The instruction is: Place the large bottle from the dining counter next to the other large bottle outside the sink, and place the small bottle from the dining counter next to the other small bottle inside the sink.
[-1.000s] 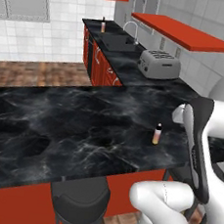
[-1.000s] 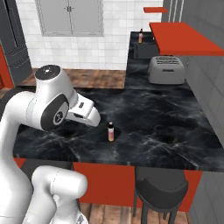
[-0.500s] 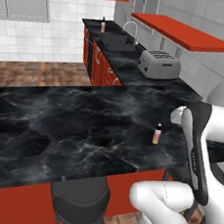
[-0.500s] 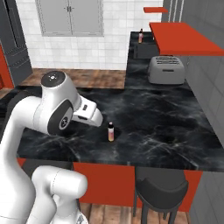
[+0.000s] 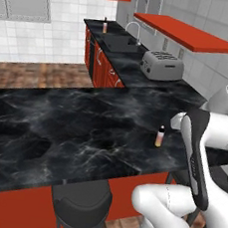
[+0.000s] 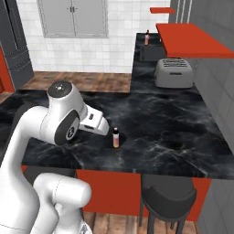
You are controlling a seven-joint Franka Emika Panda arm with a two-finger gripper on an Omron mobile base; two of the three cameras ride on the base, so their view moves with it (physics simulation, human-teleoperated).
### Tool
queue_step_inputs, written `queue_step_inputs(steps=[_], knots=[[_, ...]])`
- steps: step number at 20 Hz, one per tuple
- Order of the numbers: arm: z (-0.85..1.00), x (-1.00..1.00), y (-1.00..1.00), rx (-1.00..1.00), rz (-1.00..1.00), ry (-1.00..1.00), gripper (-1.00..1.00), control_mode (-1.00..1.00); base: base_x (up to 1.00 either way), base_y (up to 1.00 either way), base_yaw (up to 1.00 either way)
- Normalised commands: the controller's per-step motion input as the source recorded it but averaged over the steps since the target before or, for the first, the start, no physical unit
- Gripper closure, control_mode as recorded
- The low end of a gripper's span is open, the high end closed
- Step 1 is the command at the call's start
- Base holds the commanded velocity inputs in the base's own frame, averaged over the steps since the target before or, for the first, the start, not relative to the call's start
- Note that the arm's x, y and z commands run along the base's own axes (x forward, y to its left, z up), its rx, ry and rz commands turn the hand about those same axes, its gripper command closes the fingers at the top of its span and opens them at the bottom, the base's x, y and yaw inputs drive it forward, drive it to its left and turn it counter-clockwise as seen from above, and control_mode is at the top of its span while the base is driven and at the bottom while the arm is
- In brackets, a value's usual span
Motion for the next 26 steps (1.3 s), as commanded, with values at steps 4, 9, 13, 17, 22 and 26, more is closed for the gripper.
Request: queue_step_inputs(steps=[4, 9, 13, 17, 22, 26], knots=[[-0.16, 0.15, 0.0, 0.0, 0.0, 0.02, -1.0, -1.0, 0.0, 0.0, 0.0], [-0.23, 0.14, 0.0, 0.0, 0.0, 0.01, -1.0, -1.0, 0.0, 0.0, 0.0], [-0.25, 0.15, -0.01, 0.0, 0.0, 0.0, -1.0, -1.0, 0.0, 0.0, 0.0], [-0.16, 0.16, -0.03, 0.0, 0.0, 0.0, -1.0, -1.0, 0.0, 0.0, 0.0], [-0.15, 0.21, -0.03, 0.0, 0.0, -0.01, -1.0, -1.0, 0.0, 0.0, 0.0], [-0.11, 0.25, -0.03, 0.0, 0.0, -0.02, -1.0, -1.0, 0.0, 0.0, 0.0]])
